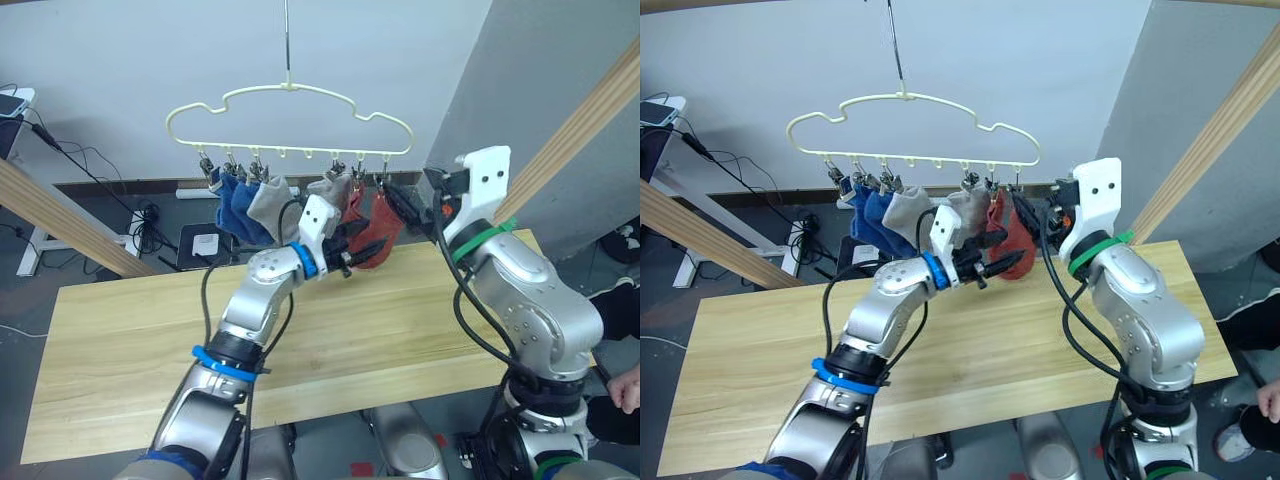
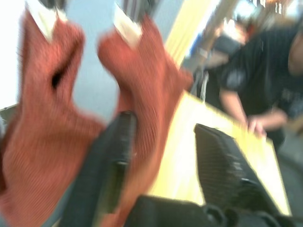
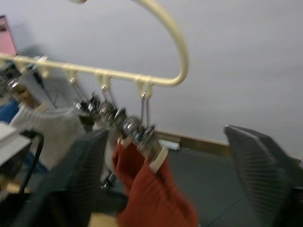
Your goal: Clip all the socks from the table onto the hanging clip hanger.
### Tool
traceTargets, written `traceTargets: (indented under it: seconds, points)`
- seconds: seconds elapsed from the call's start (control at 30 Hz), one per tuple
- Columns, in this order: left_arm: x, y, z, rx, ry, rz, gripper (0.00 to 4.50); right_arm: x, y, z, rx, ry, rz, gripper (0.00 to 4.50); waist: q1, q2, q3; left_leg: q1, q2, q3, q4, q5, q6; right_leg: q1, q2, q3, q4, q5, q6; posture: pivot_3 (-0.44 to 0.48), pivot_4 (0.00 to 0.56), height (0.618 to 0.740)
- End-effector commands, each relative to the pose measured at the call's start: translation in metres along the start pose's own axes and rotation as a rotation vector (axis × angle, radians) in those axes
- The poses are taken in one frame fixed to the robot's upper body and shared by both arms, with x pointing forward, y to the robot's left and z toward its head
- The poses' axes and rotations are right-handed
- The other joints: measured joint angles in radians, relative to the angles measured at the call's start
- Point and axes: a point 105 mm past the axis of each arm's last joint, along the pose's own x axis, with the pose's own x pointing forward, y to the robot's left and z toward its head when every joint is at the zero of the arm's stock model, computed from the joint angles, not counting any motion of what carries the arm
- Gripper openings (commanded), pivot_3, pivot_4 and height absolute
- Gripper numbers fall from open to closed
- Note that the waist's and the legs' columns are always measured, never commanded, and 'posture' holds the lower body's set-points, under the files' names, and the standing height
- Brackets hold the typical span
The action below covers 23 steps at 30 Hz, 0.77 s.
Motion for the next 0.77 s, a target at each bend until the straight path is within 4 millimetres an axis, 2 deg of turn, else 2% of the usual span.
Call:
traceTargets:
  seconds: [0.03, 0.1, 0.33, 0.4, 0.47, 0.53, 0.77]
  points:
    - [-0.018, -0.013, 0.016, 0.089, -0.021, -0.111, 3.86, -0.018, 0.003, 0.015, -0.091, -0.028, 0.084, 4.50, 0.001, 0.000, 0.000, 0.000, 0.000, 0.000, 0.000, 0.000, 0.000, 0.000, 0.000, 0.000, 0.000, 0.000, 0.000, -0.315, 0.315, 0.732]
    - [-0.037, -0.015, 0.019, 0.103, 0.001, -0.154, 4.47, -0.026, 0.001, 0.015, -0.144, -0.004, 0.126, 4.50, 0.001, 0.000, 0.000, 0.000, 0.000, 0.000, -0.001, 0.000, 0.000, 0.000, 0.000, 0.000, -0.001, 0.000, 0.000, -0.312, 0.311, 0.732]
    - [-0.112, 0.006, 0.032, 0.037, 0.143, -0.081, 4.47, -0.055, -0.005, 0.020, -0.296, 0.095, 0.322, 4.50, 0.004, 0.000, 0.000, 0.001, 0.000, 0.000, -0.002, 0.000, 0.000, 0.000, 0.000, 0.000, -0.001, 0.000, -0.001, -0.259, 0.277, 0.732]
    - [-0.132, 0.020, 0.032, 0.033, 0.210, 0.014, 4.47, -0.061, -0.014, 0.020, -0.318, 0.121, 0.332, 4.50, 0.009, 0.000, 0.000, 0.001, 0.000, 0.001, -0.002, 0.000, 0.000, 0.000, -0.001, 0.000, -0.001, 0.000, 0.000, -0.231, 0.261, 0.732]
    - [-0.152, 0.043, 0.029, 0.077, 0.280, 0.167, 4.47, -0.067, -0.023, 0.020, -0.328, 0.140, 0.339, 4.50, 0.017, 0.000, 0.000, 0.001, 0.000, 0.000, -0.002, 0.000, 0.000, 0.000, -0.001, -0.001, -0.001, -0.001, 0.000, -0.217, 0.244, 0.732]
    - [-0.162, 0.055, 0.030, 0.117, 0.296, 0.230, 4.47, -0.069, -0.028, 0.020, -0.343, 0.153, 0.339, 4.50, 0.026, -0.001, -0.001, 0.001, 0.000, 0.000, -0.001, 0.000, 0.000, 0.000, -0.001, -0.001, -0.001, -0.001, 0.000, -0.210, 0.236, 0.732]
    - [-0.179, 0.071, 0.028, 0.101, 0.323, 0.265, 4.47, -0.072, -0.050, 0.018, -0.379, 0.164, 0.298, 4.50, 0.042, -0.006, -0.005, 0.000, 0.000, 0.001, 0.000, 0.000, 0.000, -0.001, -0.001, -0.001, -0.001, 0.000, -0.001, -0.191, 0.208, 0.732]
